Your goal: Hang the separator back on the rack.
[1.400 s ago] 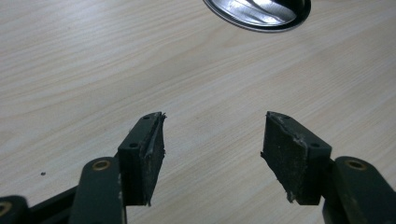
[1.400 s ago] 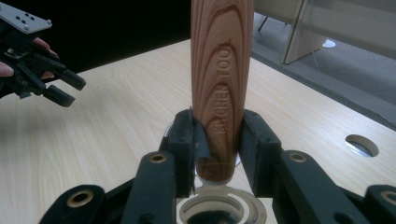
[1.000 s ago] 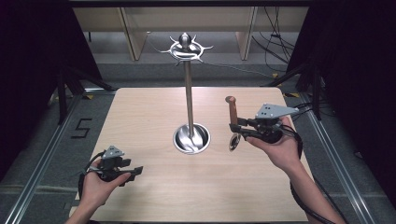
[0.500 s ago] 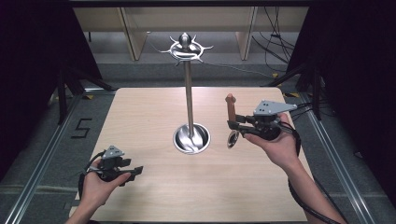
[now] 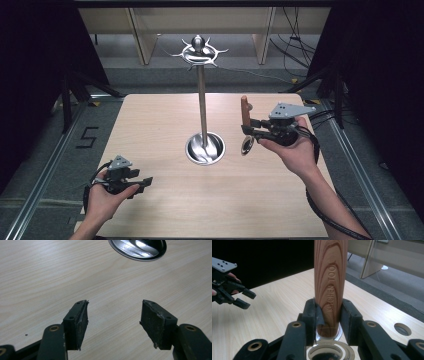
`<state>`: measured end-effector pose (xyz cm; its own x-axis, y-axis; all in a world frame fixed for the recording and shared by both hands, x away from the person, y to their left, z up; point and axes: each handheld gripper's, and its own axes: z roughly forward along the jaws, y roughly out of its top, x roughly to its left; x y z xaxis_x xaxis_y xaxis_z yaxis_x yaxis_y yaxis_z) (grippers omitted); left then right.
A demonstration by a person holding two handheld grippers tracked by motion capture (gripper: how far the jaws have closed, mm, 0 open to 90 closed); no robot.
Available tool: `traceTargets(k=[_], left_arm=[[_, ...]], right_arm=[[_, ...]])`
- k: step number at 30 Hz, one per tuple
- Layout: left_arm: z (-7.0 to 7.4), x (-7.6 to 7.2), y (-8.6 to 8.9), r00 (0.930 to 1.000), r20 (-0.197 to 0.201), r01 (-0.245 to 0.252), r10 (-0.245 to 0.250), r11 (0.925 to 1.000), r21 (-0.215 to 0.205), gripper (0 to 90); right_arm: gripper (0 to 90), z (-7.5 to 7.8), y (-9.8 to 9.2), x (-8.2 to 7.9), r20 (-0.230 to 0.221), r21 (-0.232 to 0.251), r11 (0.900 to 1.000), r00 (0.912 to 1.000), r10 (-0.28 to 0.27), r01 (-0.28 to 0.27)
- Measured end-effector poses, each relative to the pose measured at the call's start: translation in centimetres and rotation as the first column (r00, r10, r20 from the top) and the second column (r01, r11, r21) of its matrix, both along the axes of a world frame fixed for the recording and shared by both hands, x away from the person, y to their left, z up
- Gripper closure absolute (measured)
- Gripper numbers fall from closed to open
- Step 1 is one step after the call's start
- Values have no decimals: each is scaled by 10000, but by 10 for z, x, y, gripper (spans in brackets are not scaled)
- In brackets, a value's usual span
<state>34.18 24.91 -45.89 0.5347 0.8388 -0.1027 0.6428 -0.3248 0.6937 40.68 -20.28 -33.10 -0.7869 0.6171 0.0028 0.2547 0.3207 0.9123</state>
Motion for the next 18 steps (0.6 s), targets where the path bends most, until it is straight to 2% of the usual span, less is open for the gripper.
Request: traceTargets(k=[1,2,3,6,7,8,9,11,12,13,15,16,17,18], left_arm=[[0,0,0,10000,-9,5,-5,10000,1,379],[0,0,0,10000,12,-7,7,10000,-7,379],[-1,0,-1,10000,-39,-25,24,10000,-94,379],[0,0,-1,10000,62,-59,59,10000,18,379],[0,0,-1,10000,54,-43,43,10000,-6,379],[0,0,0,10000,47,-32,32,10000,-5,379],[0,0,0,10000,58,-40,40,10000,-3,379],[0,0,0,10000,55,-46,46,10000,-14,379],[0,0,-1,10000,52,-55,55,10000,-24,379],[-1,0,-1,10000,1,-62,62,9999,-115,379],[-1,0,-1,10000,-26,-37,36,9999,-124,379],[-1,0,-1,10000,-18,-46,46,9999,-104,379],[0,0,0,10000,-31,-24,24,10000,-50,379],[0,0,0,10000,27,-41,41,10000,-36,379]], right_arm=[[690,0,1,1,120,28,10000,9999,20,-20],[690,1,1,0,-43,39,10000,10000,-53,53],[690,3,1,1,-106,-119,9999,9999,99,-100],[690,5,2,2,-45,-36,9999,9999,122,-123],[690,6,3,1,-182,-43,10000,9998,29,-30],[690,7,3,2,-64,-68,9999,9999,109,-109],[690,7,4,2,68,102,9999,10000,-73,73],[690,9,3,4,54,-49,9999,9999,144,-144],[690,10,4,3,-135,3,10000,9999,83,-83],[690,10,5,4,-39,54,9998,9998,213,-213],[690,12,6,3,-175,-3,10000,9998,50,-50],[690,12,6,5,-69,-19,9999,9999,152,-152],[690,13,7,5,-162,-9,9999,9998,108,-108],[690,13,7,6,147,-14,10000,9999,80,-80]])
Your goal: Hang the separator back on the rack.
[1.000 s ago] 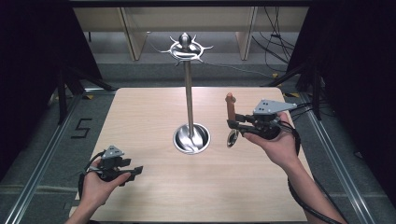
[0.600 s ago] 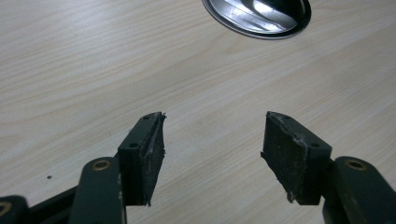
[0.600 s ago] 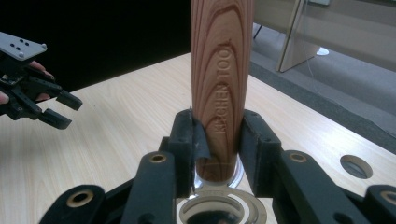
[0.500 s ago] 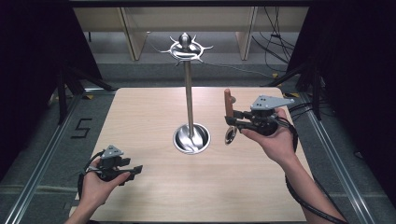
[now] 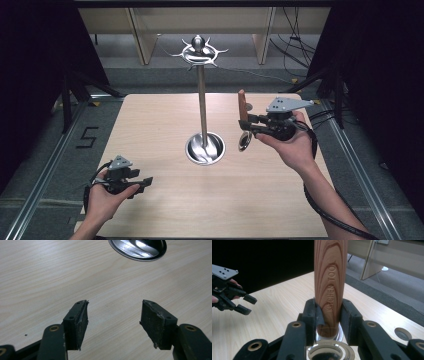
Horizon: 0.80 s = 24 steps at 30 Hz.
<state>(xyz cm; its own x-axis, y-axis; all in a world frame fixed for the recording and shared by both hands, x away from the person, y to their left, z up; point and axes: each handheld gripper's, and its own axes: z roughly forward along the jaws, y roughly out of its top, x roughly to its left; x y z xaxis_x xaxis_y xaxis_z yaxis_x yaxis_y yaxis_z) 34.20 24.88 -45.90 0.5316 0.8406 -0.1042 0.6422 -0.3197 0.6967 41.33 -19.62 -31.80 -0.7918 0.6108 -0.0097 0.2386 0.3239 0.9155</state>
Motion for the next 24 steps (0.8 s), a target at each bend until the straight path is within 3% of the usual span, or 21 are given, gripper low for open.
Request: traceTargets(k=[1,2,6,11,13,16,17,22,24], left_arm=[[0,0,0,10000,-31,-6,6,10000,-54,379],[-1,0,0,10000,8,-59,59,9999,-100,379],[0,0,0,10000,-13,-18,18,10000,-84,379],[0,0,0,10000,1,-31,31,10000,-84,379],[0,0,0,10000,25,-49,49,9999,-89,379],[0,0,0,10000,-19,-13,13,10000,-88,379],[1,0,1,10000,18,6,-6,10000,40,379],[1,0,1,10000,-54,30,-30,10000,46,379],[1,-1,1,10000,19,-27,27,9999,-102,379]], right_arm=[[690,0,1,0,-5,51,10000,10000,-45,45],[690,1,1,-1,-318,56,10000,9995,15,-13],[690,3,3,-1,-398,21,10000,9992,16,-15],[690,3,6,0,-178,210,9997,9998,-89,93],[690,5,5,1,-153,11,10000,9999,65,-64],[690,7,6,1,-351,64,10000,9994,41,-39],[690,6,7,2,-114,151,9999,9999,-5,7],[690,9,9,2,-319,163,9998,9994,93,-87],[690,10,11,4,0,215,9998,10000,35,-35]])
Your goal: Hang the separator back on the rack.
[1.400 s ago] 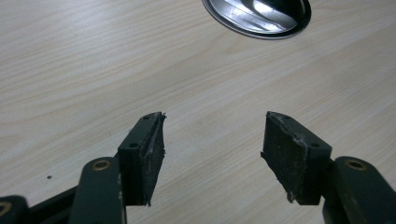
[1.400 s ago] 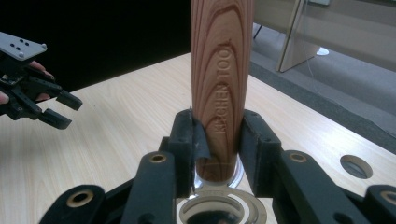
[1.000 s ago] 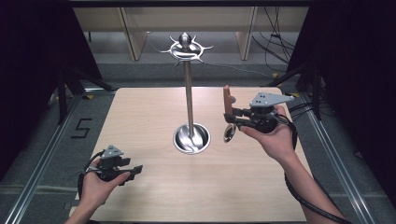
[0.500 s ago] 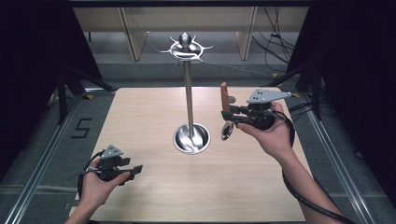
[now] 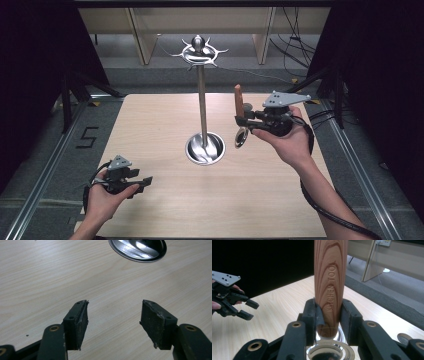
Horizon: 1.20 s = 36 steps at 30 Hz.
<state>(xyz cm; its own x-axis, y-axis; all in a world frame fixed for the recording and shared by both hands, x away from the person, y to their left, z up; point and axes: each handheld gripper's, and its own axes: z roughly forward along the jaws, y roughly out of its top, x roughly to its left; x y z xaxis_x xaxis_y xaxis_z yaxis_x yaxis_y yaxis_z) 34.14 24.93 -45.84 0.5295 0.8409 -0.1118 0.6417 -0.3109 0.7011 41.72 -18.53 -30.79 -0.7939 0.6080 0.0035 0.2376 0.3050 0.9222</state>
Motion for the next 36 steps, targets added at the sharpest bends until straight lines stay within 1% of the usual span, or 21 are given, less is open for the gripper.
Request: traceTargets(k=[1,2,3,4,6,7,8,10,13,14,15,16,22,23,24,26,29,31,32,34,36], left_arm=[[1,0,1,9999,-93,72,-72,10000,17,379],[1,0,1,9999,-79,72,-72,10000,25,379],[1,0,1,9999,-78,69,-69,10000,19,379],[1,0,1,10000,-74,61,-61,10000,6,379],[1,0,1,10000,-66,61,-61,10000,4,379],[1,0,1,10000,-61,45,-45,10000,-17,379],[1,0,1,10000,-61,49,-49,10000,-11,379],[0,0,0,10000,37,-19,20,10000,-38,379],[2,0,1,10000,16,50,-51,10000,81,379],[2,0,1,10000,13,54,-55,9999,87,379],[2,0,1,10000,14,53,-54,9999,87,379],[1,0,1,10000,64,12,-12,10000,79,379],[2,0,2,10000,-30,53,-53,10000,14,379],[2,0,2,10000,-28,55,-55,10000,13,379],[2,0,2,10000,-33,58,-58,10000,7,379],[2,0,2,10000,-32,60,-60,10000,4,379],[1,0,2,10000,16,24,-24,10000,17,379],[2,0,2,10000,-3,21,-21,10000,45,379],[2,0,2,10000,-20,48,-48,9999,114,378],[2,0,2,10000,1,67,-67,10000,50,379],[2,0,2,10000,1,67,-67,10000,53,379]], right_arm=[[690,2,0,0,-229,-75,9999,9997,104,-106],[690,3,1,-1,-275,-33,10000,9996,43,-44],[690,4,1,1,-38,-122,9999,10000,53,-54],[690,4,3,0,-77,70,10000,10000,-58,58],[690,7,3,0,-231,-67,10000,9997,40,-42],[690,7,3,2,-117,-23,9998,9998,175,-175],[690,8,3,2,-53,-7,10000,9999,91,-91],[689,10,4,3,21,-144,9998,9999,139,-139],[690,13,7,1,-124,-14,10000,9999,85,-85],[690,14,7,3,70,-59,9996,9996,263,-263],[690,15,8,2,3,-40,9999,9999,115,-115],[690,16,9,3,116,28,9999,9999,124,-125],[690,21,13,1,-101,130,9998,9998,149,-148],[690,21,13,3,154,23,9998,9996,222,-222],[690,21,15,3,225,139,9998,9997,117,-120],[689,23,15,3,140,128,9996,9996,243,-245],[690,24,17,2,21,264,9995,9999,166,-166],[690,26,16,2,84,225,9997,9999,65,-67],[690,26,16,3,258,243,9996,9996,120,-126],[690,27,17,3,116,286,9995,9998,143,-146],[690,28,17,4,191,288,9995,9997,155,-161]])
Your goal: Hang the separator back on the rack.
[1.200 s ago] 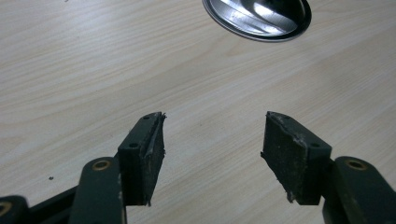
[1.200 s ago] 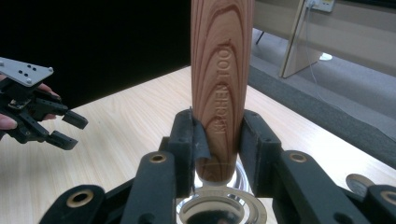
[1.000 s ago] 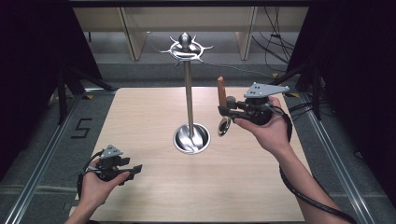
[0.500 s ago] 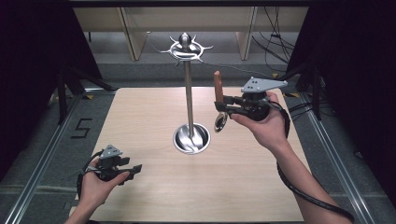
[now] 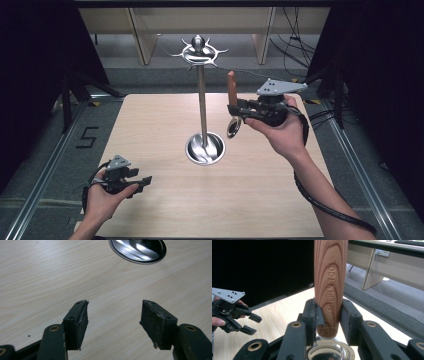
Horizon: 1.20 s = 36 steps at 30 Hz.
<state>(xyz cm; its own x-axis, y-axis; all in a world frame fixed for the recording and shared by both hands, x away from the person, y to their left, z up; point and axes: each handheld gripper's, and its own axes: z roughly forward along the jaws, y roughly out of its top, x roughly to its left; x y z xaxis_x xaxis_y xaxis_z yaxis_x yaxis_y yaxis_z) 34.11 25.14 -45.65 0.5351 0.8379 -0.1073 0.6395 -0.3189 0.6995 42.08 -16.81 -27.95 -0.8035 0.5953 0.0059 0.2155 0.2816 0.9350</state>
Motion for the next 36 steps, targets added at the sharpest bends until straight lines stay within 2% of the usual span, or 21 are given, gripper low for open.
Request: traceTargets(k=[1,2,3,12,13,14,16,17,18,19,22,23,26,28,36], left_arm=[[0,0,0,10000,5,-13,13,10000,-11,379],[0,0,0,10000,4,-13,13,10000,-9,379],[0,0,0,10000,-8,-13,13,10000,55,379],[0,0,0,10000,-1,-61,61,9999,-79,379],[0,0,1,10000,-27,12,-12,10000,13,379],[-1,0,-1,9999,29,-145,146,9997,-185,379],[0,0,1,10000,-16,-7,7,10000,-4,379],[-1,0,-2,9996,110,-239,242,9994,-260,379],[-1,-1,-2,9996,153,-249,251,9995,-180,379],[-1,-1,-2,9995,180,-264,267,9995,-181,378],[-1,0,0,9997,161,-182,183,9998,-61,379],[0,0,0,9998,152,-127,127,9999,9,378],[0,0,1,9998,150,-97,96,9999,69,379],[-1,0,1,9999,81,-77,78,10000,-18,378],[0,-1,0,9998,154,-134,133,9999,60,378]], right_arm=[[689,1,1,0,143,5,10000,9999,-96,96],[690,1,2,-1,-72,150,9998,9999,-156,157],[690,2,2,0,-19,61,10000,10000,50,-50],[690,8,6,2,58,44,10000,10000,14,-15],[690,8,8,2,-11,147,9999,10000,12,-12],[690,8,9,2,-25,152,9999,10000,-17,17],[690,10,9,3,9,69,10000,10000,33,-33],[690,11,10,3,-13,81,10000,10000,-35,35],[689,11,10,5,91,25,10000,9999,42,-43],[690,12,12,4,-54,161,9999,10000,33,-32],[690,13,13,4,-119,87,9999,9999,-54,55],[690,13,13,6,64,47,10000,10000,-27,27],[690,15,15,6,-215,197,9998,9997,-100,104],[690,15,14,8,-60,147,9999,9999,-80,81],[690,17,17,10,-153,151,9999,9999,24,-22]])
